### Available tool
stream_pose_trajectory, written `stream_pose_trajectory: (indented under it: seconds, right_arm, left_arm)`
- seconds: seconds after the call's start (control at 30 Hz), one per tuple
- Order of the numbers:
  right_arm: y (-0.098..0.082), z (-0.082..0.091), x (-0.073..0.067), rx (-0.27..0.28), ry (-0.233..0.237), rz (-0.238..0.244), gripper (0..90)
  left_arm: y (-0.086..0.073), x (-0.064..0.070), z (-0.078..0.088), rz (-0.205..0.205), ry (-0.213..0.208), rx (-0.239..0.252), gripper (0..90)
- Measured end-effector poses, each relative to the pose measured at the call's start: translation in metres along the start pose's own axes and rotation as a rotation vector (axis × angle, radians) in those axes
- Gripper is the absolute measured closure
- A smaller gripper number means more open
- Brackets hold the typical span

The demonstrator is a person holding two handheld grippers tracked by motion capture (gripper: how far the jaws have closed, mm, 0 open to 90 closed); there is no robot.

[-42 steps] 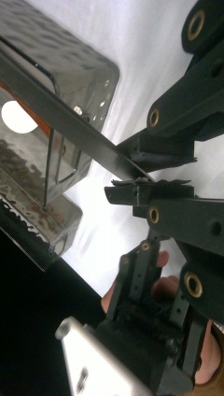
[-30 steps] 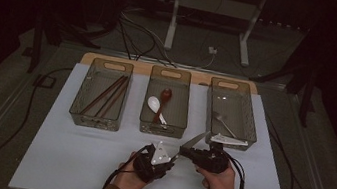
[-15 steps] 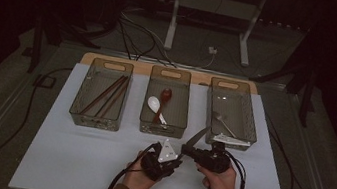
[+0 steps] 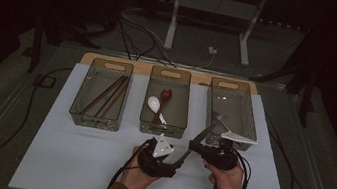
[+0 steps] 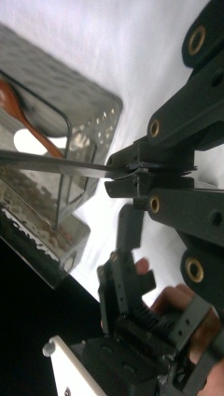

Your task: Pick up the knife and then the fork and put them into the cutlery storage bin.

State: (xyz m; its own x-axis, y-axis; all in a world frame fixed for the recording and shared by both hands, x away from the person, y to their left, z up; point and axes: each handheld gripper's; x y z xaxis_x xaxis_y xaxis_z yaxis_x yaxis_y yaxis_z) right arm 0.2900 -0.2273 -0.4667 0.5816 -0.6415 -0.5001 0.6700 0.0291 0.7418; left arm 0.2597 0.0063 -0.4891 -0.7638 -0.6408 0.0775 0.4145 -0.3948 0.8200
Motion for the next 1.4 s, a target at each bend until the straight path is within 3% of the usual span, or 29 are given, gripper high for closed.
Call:
stream_pose_trajectory:
  seconds: [0.17,0.33,0.77,1.07,1.4]
  right_arm:
    - [0.005,0.008,0.007,0.016,-0.022,-0.011,89.1]
    - [0.011,0.016,0.013,0.028,-0.041,-0.022,89.1]
    - [0.03,0.035,0.034,0.068,-0.108,-0.049,89.1]
    - [0.039,0.043,0.043,0.083,-0.135,-0.057,89.1]
    - [0.045,0.05,0.05,0.102,-0.15,-0.072,89.1]
  left_arm:
    - [-0.003,-0.006,0.006,0.002,0.009,-0.006,24.8]
    - [-0.008,-0.012,0.014,0.012,0.029,-0.007,20.4]
    - [-0.019,-0.04,0.047,0.084,0.071,0.044,14.2]
    - [-0.026,-0.064,0.074,0.137,0.128,0.083,8.4]
    - [-0.039,-0.085,0.1,0.164,0.172,0.081,2.4]
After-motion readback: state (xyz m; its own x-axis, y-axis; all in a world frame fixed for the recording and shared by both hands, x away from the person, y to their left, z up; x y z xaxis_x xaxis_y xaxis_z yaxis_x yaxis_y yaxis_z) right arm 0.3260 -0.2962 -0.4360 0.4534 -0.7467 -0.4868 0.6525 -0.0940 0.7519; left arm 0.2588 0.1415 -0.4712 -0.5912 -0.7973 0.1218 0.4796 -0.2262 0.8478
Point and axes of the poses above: each handheld gripper's, and its own axes: z roughly backward along the jaws, y roughly out of its top, x roughly to its right
